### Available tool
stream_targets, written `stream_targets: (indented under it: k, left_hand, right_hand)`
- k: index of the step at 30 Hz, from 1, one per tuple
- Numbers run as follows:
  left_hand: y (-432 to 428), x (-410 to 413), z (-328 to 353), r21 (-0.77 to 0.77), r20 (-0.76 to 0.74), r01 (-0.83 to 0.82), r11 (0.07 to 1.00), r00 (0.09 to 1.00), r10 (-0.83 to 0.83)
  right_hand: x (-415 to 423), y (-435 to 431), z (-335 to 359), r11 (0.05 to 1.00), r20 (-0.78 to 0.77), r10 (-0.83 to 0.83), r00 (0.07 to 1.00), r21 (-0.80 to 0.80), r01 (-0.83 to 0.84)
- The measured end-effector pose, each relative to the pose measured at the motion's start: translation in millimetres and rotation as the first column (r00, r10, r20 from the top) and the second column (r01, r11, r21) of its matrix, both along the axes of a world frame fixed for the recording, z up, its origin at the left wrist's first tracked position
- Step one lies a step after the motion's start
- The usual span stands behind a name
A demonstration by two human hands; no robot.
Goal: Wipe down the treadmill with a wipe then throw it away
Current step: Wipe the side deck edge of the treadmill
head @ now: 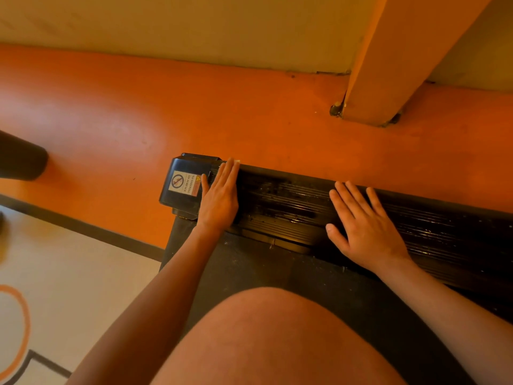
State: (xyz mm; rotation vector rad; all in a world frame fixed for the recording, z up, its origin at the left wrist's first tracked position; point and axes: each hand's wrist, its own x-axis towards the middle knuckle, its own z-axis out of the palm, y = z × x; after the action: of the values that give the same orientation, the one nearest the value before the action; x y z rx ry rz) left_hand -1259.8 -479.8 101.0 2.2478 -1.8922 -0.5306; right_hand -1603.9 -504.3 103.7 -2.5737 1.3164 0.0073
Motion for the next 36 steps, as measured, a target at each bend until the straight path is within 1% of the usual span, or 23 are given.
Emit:
stream_targets:
  k: [3,9,12,15,18,21,24,25,29,32,36]
  left_hand:
    - [0.2,19.4,-3.2,0.012,0.014,-0.051,0.999,0.999,0.051]
    - [-2.1,54.7,-7.3,0.027,-0.009,-0.198,0.980,0.980,0.198]
    - [-6.9,72.4,-9.9,0.037,0.000,-0.231,0.972,0.973,0.232]
    - [-11.2,92.0,-11.1,0.065,-0.001,-0.225,0.972,0.974,0.225]
    - [-11.2,121.8,-15.6,0.128,-0.004,-0.214,0.968,0.976,0.216]
    - [-8.9,146.5,-16.6,0.169,-0.061,-0.202,0.965,0.975,0.215]
    - [-8.7,143.7,-14.3,0.195,-0.127,-0.196,0.961,0.967,0.223]
    - [-6.2,139.0,-14.5,0.198,-0.126,-0.187,0.962,0.969,0.214]
    - [15.0,122.0,-19.7,0.193,-0.024,-0.129,0.973,0.990,0.136]
    - [15.0,126.1,-22.1,0.195,-0.001,-0.097,0.976,0.995,0.099]
    - [-0.5,125.0,-18.8,0.200,0.007,-0.102,0.975,0.995,0.102]
  right_hand:
    - [-1.1,0.6,-1.7,1.000,0.007,-0.002,1.000,-0.009,0.002]
    - [-2.8,0.4,-2.3,1.000,0.032,-0.003,0.999,-0.020,0.004]
    - [-2.4,1.3,-3.5,0.999,0.045,0.000,0.999,-0.033,0.001]
    - [-2.9,1.2,-4.9,0.999,0.055,0.000,0.998,-0.045,0.003]
    - [-3.0,0.8,-5.2,0.999,0.055,0.002,0.998,-0.048,0.000]
    - [-3.0,-0.1,-4.6,0.999,0.061,0.008,0.998,-0.049,-0.005]
    - [-2.2,-0.2,-4.5,0.999,0.057,0.005,0.998,-0.052,-0.002]
    - [-2.2,0.1,-4.6,0.999,0.057,0.006,0.998,-0.052,-0.003]
    - [-3.5,-0.1,-3.6,0.999,0.055,0.005,0.998,-0.051,-0.002]
    - [-3.6,0.2,-3.7,0.999,0.049,0.008,0.999,-0.050,-0.005]
    - [-2.9,0.1,-4.1,0.999,0.056,0.005,0.998,-0.054,-0.002]
